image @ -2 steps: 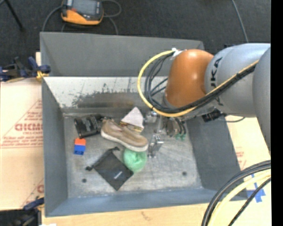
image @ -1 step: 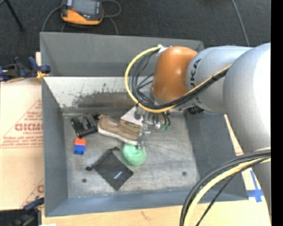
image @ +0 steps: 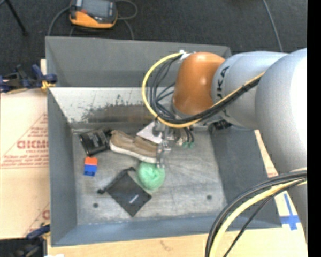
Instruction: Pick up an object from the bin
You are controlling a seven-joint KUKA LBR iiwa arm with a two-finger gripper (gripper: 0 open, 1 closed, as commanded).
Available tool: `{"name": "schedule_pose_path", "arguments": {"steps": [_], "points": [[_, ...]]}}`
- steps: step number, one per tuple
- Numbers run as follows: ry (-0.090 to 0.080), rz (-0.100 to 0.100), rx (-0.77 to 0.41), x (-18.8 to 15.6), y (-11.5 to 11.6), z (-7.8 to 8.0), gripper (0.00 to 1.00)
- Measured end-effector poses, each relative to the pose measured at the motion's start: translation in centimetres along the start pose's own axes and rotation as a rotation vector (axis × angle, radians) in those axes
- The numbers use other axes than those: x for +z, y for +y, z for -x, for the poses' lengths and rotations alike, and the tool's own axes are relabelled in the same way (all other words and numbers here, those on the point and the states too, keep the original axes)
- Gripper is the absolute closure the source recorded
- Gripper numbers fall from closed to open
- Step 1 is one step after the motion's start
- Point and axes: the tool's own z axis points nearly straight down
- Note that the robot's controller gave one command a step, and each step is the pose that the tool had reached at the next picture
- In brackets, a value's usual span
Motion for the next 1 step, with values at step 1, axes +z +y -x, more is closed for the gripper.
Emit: {"name": "schedule_pose_path", "arguments": {"steps": [1], "points": [[0.000,0.000,0.000,0.00,0.00,0.00,1.00]]}}
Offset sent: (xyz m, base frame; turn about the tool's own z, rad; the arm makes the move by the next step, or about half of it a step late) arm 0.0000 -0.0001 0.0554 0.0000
